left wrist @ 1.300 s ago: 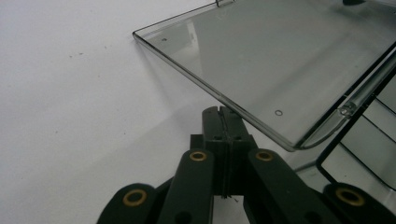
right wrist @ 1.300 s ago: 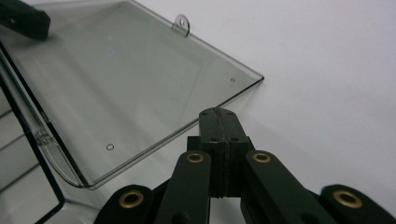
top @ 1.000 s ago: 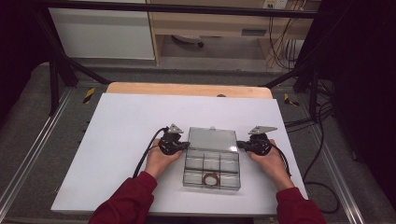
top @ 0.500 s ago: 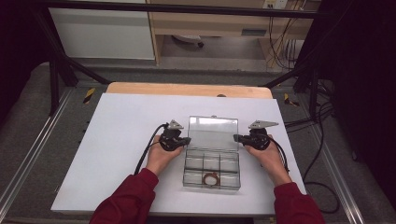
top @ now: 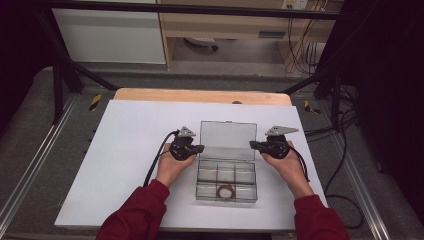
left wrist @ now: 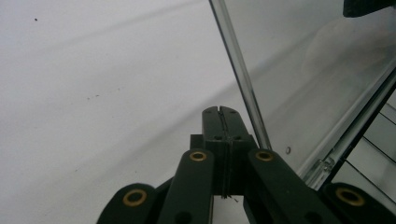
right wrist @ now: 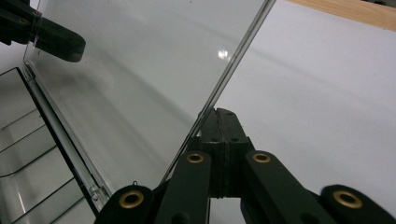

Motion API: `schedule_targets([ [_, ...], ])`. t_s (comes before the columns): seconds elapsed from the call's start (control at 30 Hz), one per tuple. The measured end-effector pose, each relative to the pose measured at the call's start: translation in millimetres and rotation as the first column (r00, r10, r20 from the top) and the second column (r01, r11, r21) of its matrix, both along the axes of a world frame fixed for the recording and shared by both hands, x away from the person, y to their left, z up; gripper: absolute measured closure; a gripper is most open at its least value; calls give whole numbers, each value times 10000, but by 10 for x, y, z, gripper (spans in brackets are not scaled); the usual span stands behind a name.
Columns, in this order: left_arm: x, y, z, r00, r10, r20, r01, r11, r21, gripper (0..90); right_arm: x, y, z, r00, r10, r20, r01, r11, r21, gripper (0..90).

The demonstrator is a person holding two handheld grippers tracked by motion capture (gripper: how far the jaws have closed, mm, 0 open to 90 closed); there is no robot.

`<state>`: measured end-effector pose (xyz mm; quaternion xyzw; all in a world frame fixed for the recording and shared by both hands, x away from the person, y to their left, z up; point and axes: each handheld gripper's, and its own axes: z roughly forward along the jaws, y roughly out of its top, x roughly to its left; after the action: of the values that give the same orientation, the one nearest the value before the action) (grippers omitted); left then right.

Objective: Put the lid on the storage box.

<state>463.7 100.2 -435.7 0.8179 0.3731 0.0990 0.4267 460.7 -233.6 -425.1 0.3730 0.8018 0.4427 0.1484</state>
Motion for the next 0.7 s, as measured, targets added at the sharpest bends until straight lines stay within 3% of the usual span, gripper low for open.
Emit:
schedule_targets([
  [0.7,-31,14,104,9998,49,189,-44,9996,-290,900,-36,48,90,9998,186,36,-186,9997,160,900],
])
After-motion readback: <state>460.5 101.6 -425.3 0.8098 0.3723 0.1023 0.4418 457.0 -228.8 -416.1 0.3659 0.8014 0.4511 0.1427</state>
